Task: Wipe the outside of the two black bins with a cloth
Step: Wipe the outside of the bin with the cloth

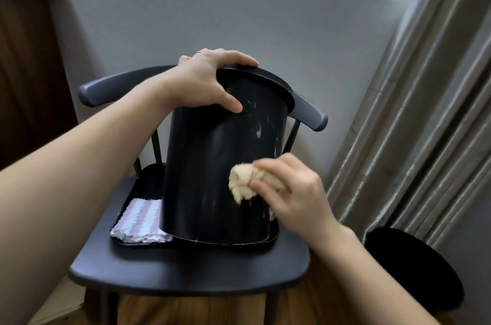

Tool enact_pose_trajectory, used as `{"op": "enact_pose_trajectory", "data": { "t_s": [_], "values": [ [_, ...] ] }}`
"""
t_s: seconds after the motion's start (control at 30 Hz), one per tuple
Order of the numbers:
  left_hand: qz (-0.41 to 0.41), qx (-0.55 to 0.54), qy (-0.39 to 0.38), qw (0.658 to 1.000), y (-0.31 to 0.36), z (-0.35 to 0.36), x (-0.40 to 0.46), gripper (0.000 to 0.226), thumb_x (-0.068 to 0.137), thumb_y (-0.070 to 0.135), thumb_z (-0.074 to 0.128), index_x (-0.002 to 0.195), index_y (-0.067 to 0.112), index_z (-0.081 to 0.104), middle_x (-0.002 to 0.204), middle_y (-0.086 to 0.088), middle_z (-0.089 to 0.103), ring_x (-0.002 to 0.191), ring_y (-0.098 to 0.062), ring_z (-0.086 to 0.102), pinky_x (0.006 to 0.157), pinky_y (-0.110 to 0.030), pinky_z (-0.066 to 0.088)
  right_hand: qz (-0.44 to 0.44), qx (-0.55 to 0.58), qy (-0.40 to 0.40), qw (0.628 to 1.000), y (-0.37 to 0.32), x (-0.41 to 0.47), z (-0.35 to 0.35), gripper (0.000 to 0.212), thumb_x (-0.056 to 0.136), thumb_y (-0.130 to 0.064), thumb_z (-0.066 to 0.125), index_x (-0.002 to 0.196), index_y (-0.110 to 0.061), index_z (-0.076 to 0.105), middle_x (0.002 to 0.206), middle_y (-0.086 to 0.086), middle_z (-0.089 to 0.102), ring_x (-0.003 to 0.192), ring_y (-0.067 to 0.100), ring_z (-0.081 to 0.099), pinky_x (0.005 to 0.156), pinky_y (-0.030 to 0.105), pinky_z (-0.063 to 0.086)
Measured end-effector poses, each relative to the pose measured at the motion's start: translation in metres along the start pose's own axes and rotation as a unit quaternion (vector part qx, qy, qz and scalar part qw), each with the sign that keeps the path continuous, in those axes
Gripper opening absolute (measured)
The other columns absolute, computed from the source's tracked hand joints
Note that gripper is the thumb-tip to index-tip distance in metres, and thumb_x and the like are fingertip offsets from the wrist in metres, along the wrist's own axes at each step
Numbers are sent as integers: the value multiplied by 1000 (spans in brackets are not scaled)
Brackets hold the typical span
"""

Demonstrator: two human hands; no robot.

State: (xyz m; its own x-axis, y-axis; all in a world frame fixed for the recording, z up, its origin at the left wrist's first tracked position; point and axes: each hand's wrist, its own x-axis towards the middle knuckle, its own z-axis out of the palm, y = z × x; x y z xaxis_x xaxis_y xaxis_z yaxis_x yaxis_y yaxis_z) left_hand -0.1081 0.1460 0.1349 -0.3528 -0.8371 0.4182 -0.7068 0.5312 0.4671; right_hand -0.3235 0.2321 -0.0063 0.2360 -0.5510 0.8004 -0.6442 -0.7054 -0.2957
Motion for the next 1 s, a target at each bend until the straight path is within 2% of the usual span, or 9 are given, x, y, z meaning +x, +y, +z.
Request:
{"op": "enact_pose_trajectory", "data": {
  "t_s": [0.07,0.2,0.33,0.5,0.6,0.77,0.87,1.0],
  "values": [
    [8,3,2,1000,1,0,-2,75,72,31,88,129,64,52,126,22,53,136,-20,36,113,-35,27,18,-23,37,999,-1,27,-4,25,88,-28,74,107,-13,74,93,4,66,82,19,64,75,40,53],
    [24,10,3,1000,4,1,-3,75,74,31,87,133,61,52,134,17,53,138,-19,33,112,-33,25,58,-43,87,994,0,63,-9,23,89,-30,73,108,-17,73,92,0,65,82,10,60,78,32,50],
    [19,7,1,1000,2,0,-2,75,75,29,87,133,60,52,132,17,53,137,-20,32,108,-31,24,41,-27,54,997,-2,37,-3,23,88,-25,75,107,-12,73,90,3,64,80,17,62,75,38,52],
    [15,-2,-6,1000,0,-2,-3,75,74,30,87,130,64,51,133,16,52,137,-21,32,114,-37,27,2,3,6,1000,1,10,1,26,87,-26,73,106,-7,74,89,6,64,78,21,63,71,39,53],
    [15,-3,-4,1000,1,-2,-4,74,76,28,87,130,64,51,124,19,51,131,-19,32,104,-31,24,5,-32,20,999,1,30,-3,23,88,-25,74,105,-10,73,91,4,64,79,18,62,74,36,53],
    [27,-1,-12,1000,4,-2,-6,75,77,26,85,132,63,50,120,21,50,125,-11,29,102,-28,20,76,-49,96,991,5,82,-10,21,91,-32,70,106,-18,71,92,1,64,85,13,59,78,23,44],
    [29,1,-12,1000,5,-3,-6,75,78,25,85,133,62,50,117,23,48,119,-6,26,101,-27,18,105,-38,103,988,4,85,-6,20,93,-35,68,106,-20,69,95,0,65,88,12,59,81,28,46],
    [32,1,-13,999,3,-3,-5,74,78,25,85,133,61,50,118,20,50,121,-7,28,101,-27,19,77,-17,71,994,-2,55,-2,17,90,-29,72,103,-18,71,90,2,64,82,14,61,78,34,50]
  ]
}}
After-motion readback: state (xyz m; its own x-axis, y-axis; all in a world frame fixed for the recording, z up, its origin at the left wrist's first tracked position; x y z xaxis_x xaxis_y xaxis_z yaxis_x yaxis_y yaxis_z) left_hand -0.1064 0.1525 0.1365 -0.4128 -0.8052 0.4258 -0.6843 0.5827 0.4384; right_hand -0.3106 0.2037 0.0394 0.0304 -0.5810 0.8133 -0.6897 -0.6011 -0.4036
